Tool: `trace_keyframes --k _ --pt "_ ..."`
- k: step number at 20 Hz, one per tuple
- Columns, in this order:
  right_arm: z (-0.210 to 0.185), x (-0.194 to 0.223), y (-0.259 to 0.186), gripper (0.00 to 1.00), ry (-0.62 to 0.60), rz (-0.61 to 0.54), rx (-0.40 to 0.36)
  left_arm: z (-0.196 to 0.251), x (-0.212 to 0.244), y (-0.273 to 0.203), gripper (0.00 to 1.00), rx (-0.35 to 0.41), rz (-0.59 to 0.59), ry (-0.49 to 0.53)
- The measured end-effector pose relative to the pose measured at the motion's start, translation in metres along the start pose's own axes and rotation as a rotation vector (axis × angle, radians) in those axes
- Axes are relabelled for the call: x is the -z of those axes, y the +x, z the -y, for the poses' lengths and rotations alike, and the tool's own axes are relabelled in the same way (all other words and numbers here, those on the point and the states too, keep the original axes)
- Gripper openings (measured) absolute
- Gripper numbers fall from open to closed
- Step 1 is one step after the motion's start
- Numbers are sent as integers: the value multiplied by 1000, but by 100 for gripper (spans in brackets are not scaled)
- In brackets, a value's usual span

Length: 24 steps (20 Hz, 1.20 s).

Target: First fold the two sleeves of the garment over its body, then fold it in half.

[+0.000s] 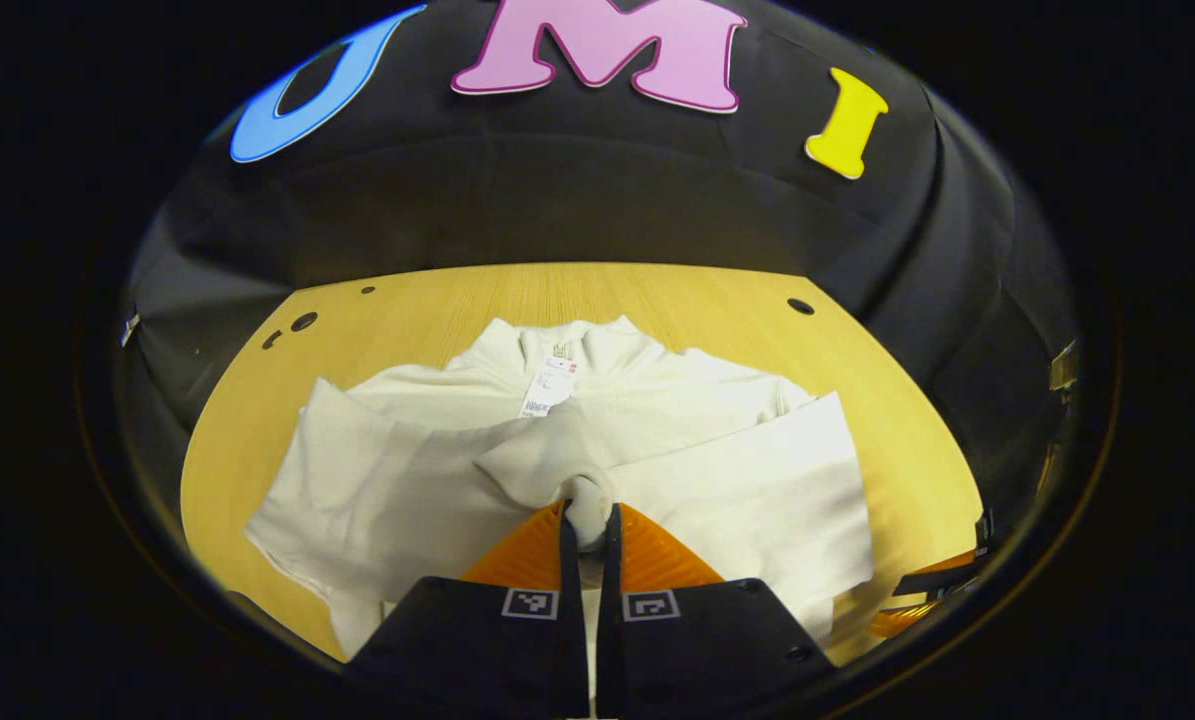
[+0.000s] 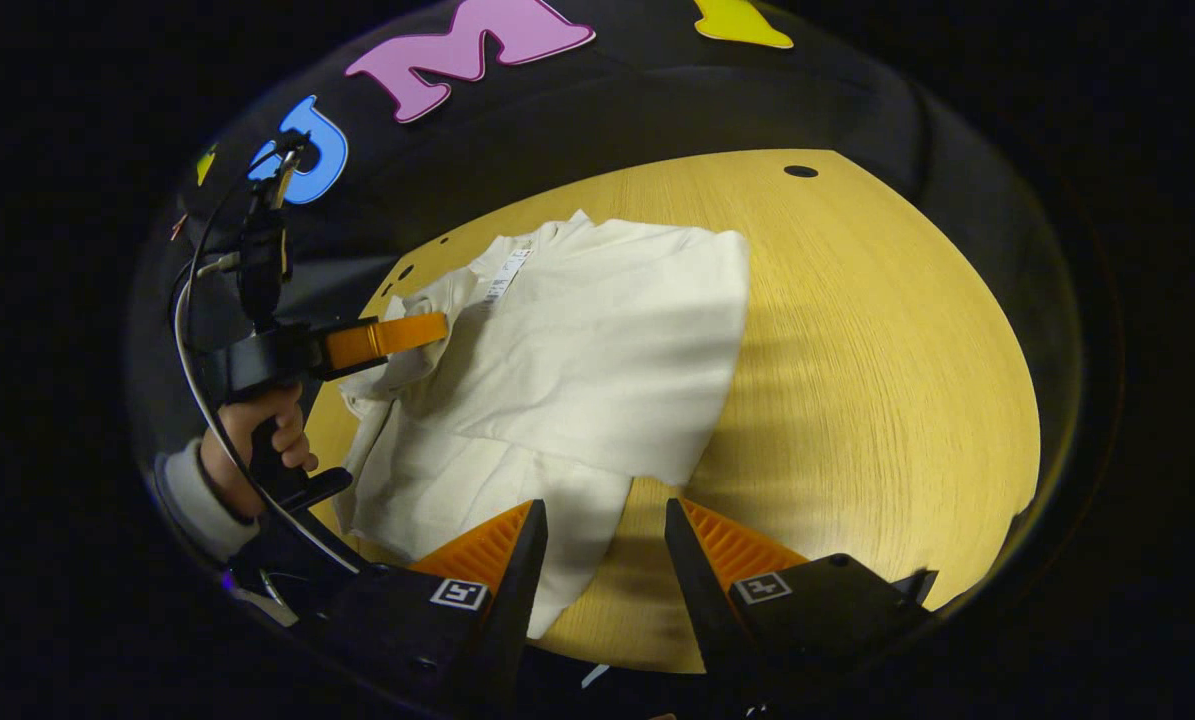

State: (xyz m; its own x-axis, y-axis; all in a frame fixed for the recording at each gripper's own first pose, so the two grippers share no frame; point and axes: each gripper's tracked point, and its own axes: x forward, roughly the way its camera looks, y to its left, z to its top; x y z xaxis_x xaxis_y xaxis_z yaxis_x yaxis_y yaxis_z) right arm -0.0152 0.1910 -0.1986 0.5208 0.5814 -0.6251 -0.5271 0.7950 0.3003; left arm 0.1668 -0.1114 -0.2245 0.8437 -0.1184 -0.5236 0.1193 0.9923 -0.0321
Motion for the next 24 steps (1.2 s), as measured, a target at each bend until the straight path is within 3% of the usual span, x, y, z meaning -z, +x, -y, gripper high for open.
trace_keyframes --k 6,12,13,14,15,17,21,24 --pt "13 3 -2 74 -3 -9 8 14 14 17 13 -2 -37 8" --pt "17 4 -5 74 9 -3 23 25 25 25 28 6 -75 37" --pt "18 4 -6 74 11 -1 29 25 27 27 25 1 -78 44" --pt "19 5 -8 74 14 1 35 26 28 29 30 -2 -79 49" --pt "20 5 -9 74 17 4 41 27 29 29 56 -2 -81 55" --pt "19 6 -11 74 22 10 55 26 32 29 71 -18 -86 85" --pt "15 6 -16 75 27 30 81 25 32 19 86 -16 -74 114" --pt "7 3 -18 77 35 49 88 17 34 6 88 -27 -66 140"
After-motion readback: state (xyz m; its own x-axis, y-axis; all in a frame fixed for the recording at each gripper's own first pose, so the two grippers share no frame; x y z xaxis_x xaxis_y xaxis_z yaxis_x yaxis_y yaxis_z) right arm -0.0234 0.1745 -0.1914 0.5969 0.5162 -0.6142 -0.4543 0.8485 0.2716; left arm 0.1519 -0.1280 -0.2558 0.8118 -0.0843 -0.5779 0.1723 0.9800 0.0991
